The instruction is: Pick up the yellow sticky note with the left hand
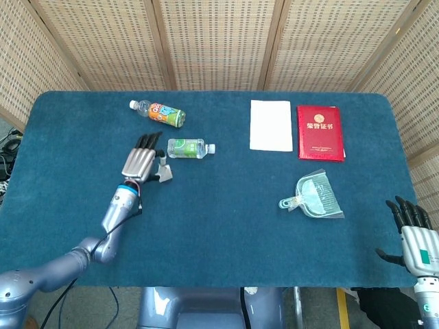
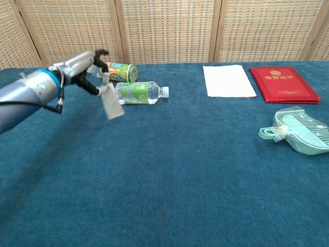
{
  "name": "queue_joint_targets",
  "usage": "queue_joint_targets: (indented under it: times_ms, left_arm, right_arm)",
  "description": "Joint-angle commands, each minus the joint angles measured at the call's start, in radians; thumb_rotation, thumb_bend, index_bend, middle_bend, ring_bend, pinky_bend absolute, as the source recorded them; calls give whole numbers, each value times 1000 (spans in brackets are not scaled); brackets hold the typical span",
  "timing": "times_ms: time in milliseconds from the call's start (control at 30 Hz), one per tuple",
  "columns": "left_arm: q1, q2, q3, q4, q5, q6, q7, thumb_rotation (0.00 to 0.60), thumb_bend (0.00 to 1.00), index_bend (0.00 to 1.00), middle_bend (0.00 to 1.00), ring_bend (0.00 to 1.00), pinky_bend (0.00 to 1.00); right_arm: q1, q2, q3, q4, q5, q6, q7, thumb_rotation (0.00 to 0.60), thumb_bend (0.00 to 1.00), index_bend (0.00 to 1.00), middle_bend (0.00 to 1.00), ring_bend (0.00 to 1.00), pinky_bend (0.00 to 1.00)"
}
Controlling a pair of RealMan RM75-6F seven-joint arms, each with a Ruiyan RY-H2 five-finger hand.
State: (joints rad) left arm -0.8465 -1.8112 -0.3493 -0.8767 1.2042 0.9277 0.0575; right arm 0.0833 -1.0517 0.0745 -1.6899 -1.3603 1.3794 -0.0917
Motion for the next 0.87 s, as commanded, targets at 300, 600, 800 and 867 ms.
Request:
queue_joint_targets:
  times_ms: [300,600,800,867]
  left_arm:
    - [44,186,-41,-335,18,121,-60,600,513,679,0,0,0]
    - [196,330,83,-637,94,91,-444,600,515,689,0,0,0]
    - [231,400,153,-744,173,15,-738,600,531,691,0,0,0]
    - [233,421,178,-769,210,-8,-825,600,532,691,0,0,0]
  right_arm:
    - [0,3,-1,-1,-1,0,4,600,0,76,0,0,0]
    - [-6,5,-7,-12,-19,16,0,600,0,76,0,0,0]
    - [-9,5,-12,-18,-31,24,-6,600,0,76,0,0,0]
    - [-11,6,-12,-20,-33,27,-6,600,0,76,0,0,0]
